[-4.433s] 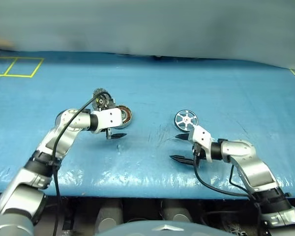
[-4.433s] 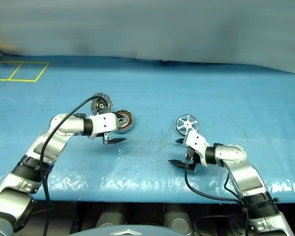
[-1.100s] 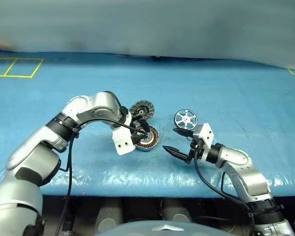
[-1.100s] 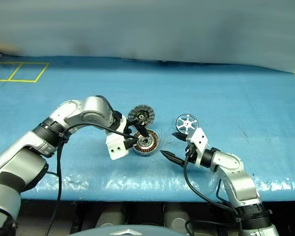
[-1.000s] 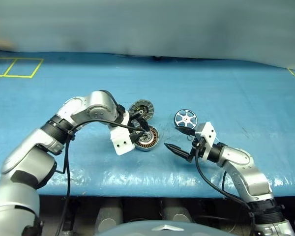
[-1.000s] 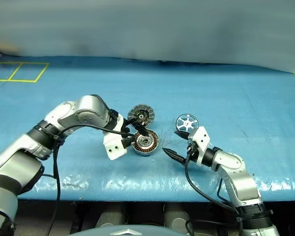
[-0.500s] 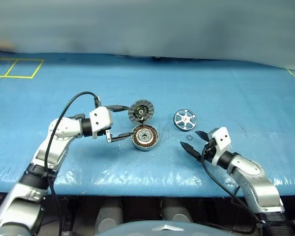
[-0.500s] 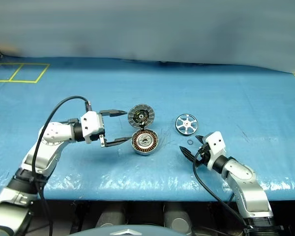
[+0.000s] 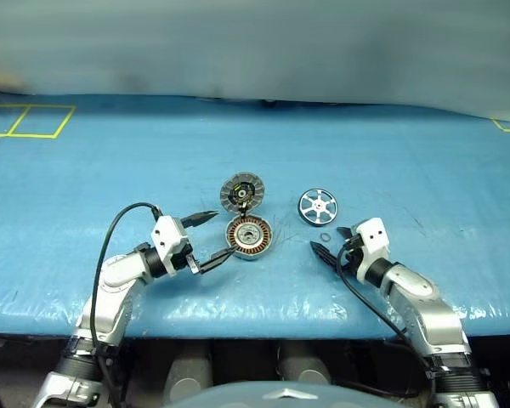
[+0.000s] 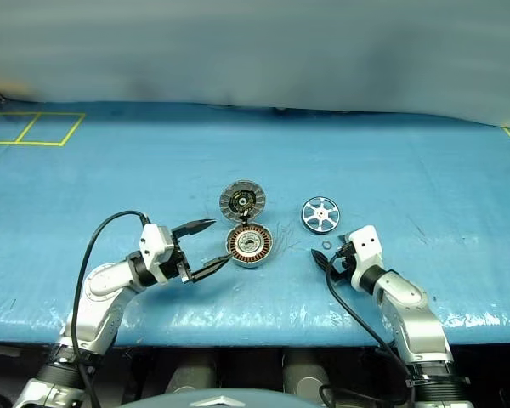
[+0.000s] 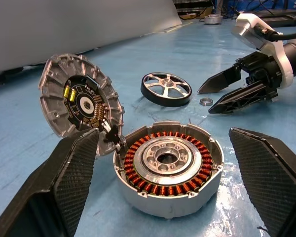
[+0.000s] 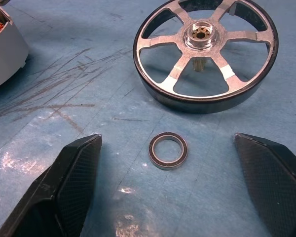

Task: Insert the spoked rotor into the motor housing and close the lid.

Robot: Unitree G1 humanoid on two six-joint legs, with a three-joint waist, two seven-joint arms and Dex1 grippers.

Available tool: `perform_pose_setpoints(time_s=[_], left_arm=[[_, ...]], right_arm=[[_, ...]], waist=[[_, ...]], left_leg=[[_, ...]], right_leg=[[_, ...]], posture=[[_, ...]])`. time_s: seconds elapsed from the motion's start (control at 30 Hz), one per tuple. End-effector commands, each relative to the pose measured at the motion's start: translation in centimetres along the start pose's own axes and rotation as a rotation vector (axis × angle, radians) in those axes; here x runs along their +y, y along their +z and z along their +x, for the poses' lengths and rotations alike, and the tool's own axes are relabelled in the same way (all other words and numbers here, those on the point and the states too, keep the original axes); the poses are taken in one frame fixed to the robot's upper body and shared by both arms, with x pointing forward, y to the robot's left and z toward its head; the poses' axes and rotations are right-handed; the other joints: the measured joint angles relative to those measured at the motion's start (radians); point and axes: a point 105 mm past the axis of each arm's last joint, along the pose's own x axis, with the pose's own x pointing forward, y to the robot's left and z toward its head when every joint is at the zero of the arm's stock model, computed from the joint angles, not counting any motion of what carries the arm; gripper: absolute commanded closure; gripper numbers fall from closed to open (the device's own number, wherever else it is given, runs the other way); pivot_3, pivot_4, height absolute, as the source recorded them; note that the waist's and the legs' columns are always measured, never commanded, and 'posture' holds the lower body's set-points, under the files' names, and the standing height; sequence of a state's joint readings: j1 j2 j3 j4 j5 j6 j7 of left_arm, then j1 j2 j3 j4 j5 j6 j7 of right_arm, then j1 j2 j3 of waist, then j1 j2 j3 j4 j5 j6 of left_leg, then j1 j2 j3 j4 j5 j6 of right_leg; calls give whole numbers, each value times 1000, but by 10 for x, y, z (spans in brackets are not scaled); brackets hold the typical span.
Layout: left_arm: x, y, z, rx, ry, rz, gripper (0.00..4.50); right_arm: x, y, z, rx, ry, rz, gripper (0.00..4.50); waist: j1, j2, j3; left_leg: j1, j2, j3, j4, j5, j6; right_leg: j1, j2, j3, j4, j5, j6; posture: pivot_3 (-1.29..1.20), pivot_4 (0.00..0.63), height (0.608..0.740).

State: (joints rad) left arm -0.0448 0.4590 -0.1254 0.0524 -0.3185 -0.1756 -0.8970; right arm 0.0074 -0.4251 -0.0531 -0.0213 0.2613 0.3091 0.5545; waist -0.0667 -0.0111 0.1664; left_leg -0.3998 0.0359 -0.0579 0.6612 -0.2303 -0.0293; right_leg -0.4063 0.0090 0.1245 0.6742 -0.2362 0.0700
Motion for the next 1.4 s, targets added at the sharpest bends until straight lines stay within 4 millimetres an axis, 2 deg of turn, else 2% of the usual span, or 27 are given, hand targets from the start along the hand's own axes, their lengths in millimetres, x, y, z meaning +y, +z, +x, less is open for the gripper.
perform_pose_setpoints(time_s=[0.03, 0.3, 0.33, 0.43, 0.67, 0.8, 0.9, 1.13, 1.4], left_arm=[[-5, -1, 2, -35, 0, -11, 0], [-12, -3, 4, -60, -22, -12, 0], [-13, -3, 4, -62, -26, -10, 0], [-15, -4, 4, -63, -35, -13, 0], [-19, -9, 3, -69, -46, 6, 0], [-22, -13, 2, -57, -73, 19, 0], [-22, -15, 2, -56, -79, 20, 0], [-17, -13, 3, -77, -55, 28, 0], [-16, -13, 3, -82, -38, 31, 0]], right_arm=[[-2, -12, -1, 45, -13, 8, 983], [0, -22, -9, 100, 8, -13, 3598], [1, -22, -10, 104, 18, -22, 3784], [12, -17, -12, 97, 85, -48, 3782], [65, 41, -16, -120, 390, -62, 3782], [88, 58, -6, -157, 476, -119, 3782], [101, 62, 8, -150, 510, -142, 3782], [115, 57, 42, -96, 529, -207, 3782], [125, 58, 57, -92, 561, -212, 3782]], waist=[[0, -1, 0], [0, -3, -2], [0, -3, -3], [1, -3, -3], [-4, -2, -2], [-3, -3, -1], [-2, -3, -1], [0, -3, -1], [0, -3, -1]], left_leg=[[0, 0, 0, 0, 0, 0], [1, 0, 0, -1, 0, 0], [1, 0, 0, -1, 0, 0], [1, 0, 0, -1, 0, 0], [0, 1, 0, -4, 0, 0], [0, 1, 1, -4, 0, 0], [0, 1, 1, -4, 0, 0], [-1, 0, 1, -7, 0, 0], [-1, 1, 0, -12, 0, 0]], right_leg=[[0, 0, 0, 0, 0, 0], [0, 0, 0, 0, 0, -1], [0, 0, 0, 0, 0, -1], [0, 0, 0, 0, -1, -1], [-2, 0, 0, 0, -1, -1], [-2, 0, 0, -1, -1, -1], [-3, 0, 0, -1, -1, -2], [-4, 0, 0, -4, -1, -2], [-3, 0, -1, -9, -1, -1]], posture=[[0, 150, 740], [0, 150, 740], [0, 150, 740], [0, 150, 740], [0, 150, 740], [0, 150, 740], [0, 150, 740], [0, 150, 740], [0, 150, 740]])
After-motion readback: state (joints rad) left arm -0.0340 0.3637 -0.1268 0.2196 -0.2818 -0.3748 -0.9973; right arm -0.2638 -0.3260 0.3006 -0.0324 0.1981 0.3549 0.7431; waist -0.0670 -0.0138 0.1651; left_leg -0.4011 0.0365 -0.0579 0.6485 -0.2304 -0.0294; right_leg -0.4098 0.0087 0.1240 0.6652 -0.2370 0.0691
